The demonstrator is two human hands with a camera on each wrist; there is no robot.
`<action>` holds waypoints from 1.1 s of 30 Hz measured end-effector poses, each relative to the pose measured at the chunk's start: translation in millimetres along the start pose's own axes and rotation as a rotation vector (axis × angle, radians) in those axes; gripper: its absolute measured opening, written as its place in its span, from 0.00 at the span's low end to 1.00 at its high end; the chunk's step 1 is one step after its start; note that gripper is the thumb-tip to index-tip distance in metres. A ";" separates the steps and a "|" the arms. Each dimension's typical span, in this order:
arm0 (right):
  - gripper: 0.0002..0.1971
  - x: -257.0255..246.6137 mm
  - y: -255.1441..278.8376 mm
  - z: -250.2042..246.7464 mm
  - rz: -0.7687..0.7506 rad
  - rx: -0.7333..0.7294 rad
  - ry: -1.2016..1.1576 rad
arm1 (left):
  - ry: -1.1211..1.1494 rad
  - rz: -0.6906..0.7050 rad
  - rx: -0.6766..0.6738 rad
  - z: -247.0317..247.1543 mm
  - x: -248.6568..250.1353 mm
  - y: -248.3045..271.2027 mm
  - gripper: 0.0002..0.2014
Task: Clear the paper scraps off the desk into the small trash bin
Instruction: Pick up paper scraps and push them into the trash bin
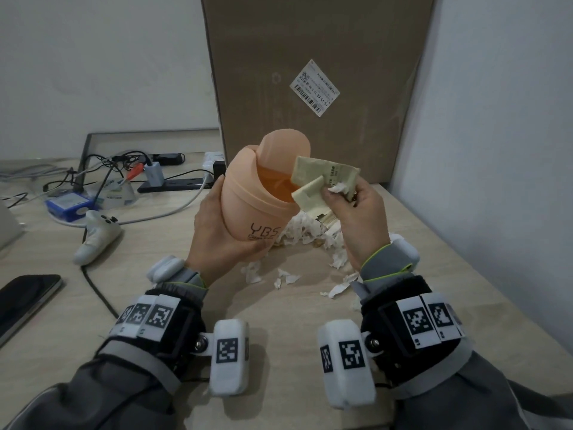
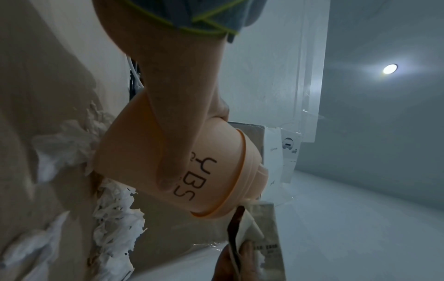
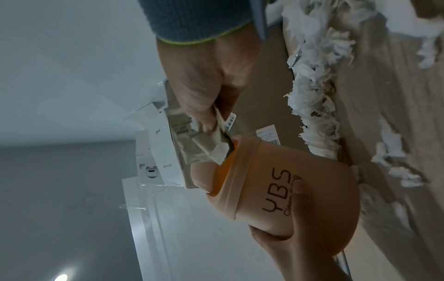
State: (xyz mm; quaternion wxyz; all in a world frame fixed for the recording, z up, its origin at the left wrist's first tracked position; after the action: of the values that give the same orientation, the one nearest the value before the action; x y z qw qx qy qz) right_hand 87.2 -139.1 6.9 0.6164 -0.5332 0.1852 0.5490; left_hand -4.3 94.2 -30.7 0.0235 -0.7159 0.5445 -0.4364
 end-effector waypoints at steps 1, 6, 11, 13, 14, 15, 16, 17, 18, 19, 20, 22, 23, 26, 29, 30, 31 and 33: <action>0.08 -6.0 1.1 0.8 -0.041 0.000 -0.014 | 0.003 0.007 -0.003 0.2 2.0 0.4 0.68; 0.10 -19.7 2.6 -0.3 -0.147 0.019 0.037 | 0.032 0.031 -0.048 2.6 10.9 2.4 0.69; 0.12 -28.2 4.4 -1.5 -0.242 0.017 0.095 | 0.076 0.070 -0.119 9.2 17.1 6.4 0.66; 0.12 -30.5 4.8 -0.6 -0.282 0.005 0.128 | 0.081 0.083 -0.139 11.4 18.7 7.1 0.64; 0.11 -32.4 5.6 1.2 -0.306 -0.009 0.161 | 0.085 0.092 -0.147 12.1 20.2 7.6 0.63; 0.11 -34.6 6.8 3.6 -0.334 -0.025 0.197 | 0.084 0.100 -0.152 12.5 21.5 7.8 0.63; 0.11 -36.8 7.8 5.8 -0.362 -0.037 0.233 | 0.083 0.110 -0.155 12.7 23.4 7.9 0.62; 0.11 -38.3 8.6 7.7 -0.384 -0.047 0.265 | 0.083 0.116 -0.159 12.7 24.8 8.2 0.60; 0.10 -39.1 9.3 9.4 -0.400 -0.055 0.292 | 0.086 0.124 -0.165 13.0 26.6 8.8 0.59; 0.09 -39.0 9.5 10.7 -0.408 -0.062 0.318 | 0.089 0.133 -0.170 13.2 28.4 9.3 0.58; 0.09 -37.6 9.3 11.4 -0.407 -0.066 0.348 | 0.090 0.144 -0.172 13.3 30.3 9.8 0.58; 0.07 -32.0 8.1 12.6 -0.388 -0.071 0.445 | 0.092 0.163 -0.169 13.8 33.6 10.1 0.57; 0.06 -28.9 7.3 13.1 -0.383 -0.070 0.519 | 0.095 0.169 -0.167 14.0 34.7 10.1 0.57; 0.07 -24.4 6.9 16.1 -0.387 -0.081 0.689 | 0.066 0.179 -0.164 14.9 34.9 10.2 0.58; 0.10 -27.1 10.7 23.8 -0.401 -0.123 0.774 | 0.014 0.171 -0.176 17.1 30.8 10.0 0.61; 0.10 -26.9 12.3 27.5 -0.396 -0.161 0.768 | 0.001 0.168 -0.184 18.0 29.7 10.1 0.62; 0.11 -27.0 13.7 31.1 -0.391 -0.202 0.749 | -0.006 0.167 -0.192 18.7 29.2 10.2 0.63; 0.10 -27.4 14.8 35.6 -0.402 -0.250 0.733 | -0.014 0.169 -0.197 19.8 29.5 10.0 0.63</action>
State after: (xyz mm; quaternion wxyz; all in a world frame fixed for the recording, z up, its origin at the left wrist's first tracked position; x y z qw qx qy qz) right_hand 52.5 -124.1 35.5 0.5355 -0.7887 0.2163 0.2107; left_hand 1.8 57.7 -30.3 -0.0063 -0.6693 0.6429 -0.3724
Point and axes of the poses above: each hand's wrist, its own y-axis away from the middle knuckle, its own z-axis out of the palm, x = y × z, the point moved 10 cm from there along -y, towards the middle knuckle, and after that the axes turned 13 degrees about -y, right-handed, at the moved point
